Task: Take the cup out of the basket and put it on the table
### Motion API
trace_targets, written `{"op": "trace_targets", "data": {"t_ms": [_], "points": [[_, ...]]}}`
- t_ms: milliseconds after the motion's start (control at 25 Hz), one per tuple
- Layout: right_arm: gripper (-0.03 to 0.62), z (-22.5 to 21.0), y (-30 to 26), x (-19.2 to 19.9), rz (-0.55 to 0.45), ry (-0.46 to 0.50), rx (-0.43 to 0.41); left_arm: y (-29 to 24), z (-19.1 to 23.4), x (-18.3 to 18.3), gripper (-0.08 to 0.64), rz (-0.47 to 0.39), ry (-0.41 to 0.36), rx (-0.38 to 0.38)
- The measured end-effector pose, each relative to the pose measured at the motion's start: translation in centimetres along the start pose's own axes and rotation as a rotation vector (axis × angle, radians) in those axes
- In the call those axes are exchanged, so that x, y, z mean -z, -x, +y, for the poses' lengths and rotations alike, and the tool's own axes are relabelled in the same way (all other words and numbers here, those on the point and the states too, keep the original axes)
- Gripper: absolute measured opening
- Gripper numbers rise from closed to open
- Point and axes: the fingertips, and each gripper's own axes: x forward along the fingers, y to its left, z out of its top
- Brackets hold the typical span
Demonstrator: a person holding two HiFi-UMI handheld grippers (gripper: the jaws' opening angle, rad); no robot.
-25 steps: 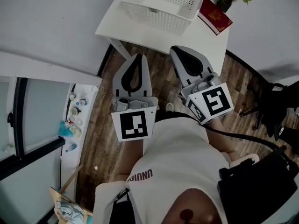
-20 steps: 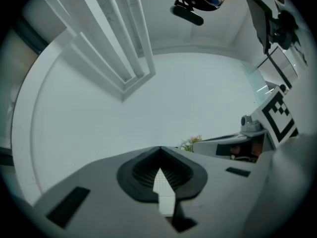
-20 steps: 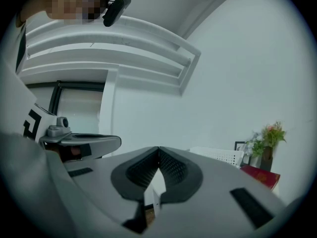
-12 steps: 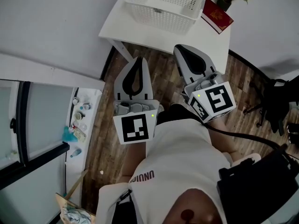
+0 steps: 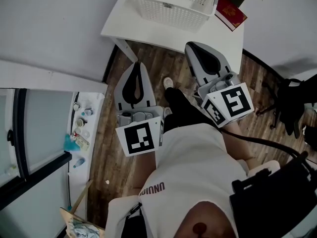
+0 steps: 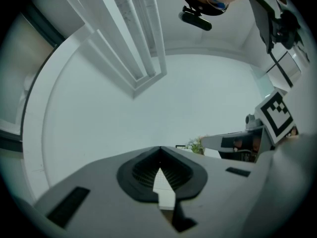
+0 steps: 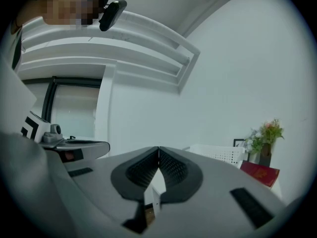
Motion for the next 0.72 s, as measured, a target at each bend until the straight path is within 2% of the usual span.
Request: {"op": "trace_targets", "data": {"t_ms": [280, 720], "points": [[0.018, -1.6, -3.1, 0.2, -0.006, 0.027, -0.018, -2.8, 2.0, 0.6, 0.012, -0.006, 0.015, -0.038], [0.018, -9.5, -10.8, -2.6, -0.068, -0.004, 0.021, -13.9, 4.1, -0.2, 0.012, -0.006, -0.048, -0.011]]}}
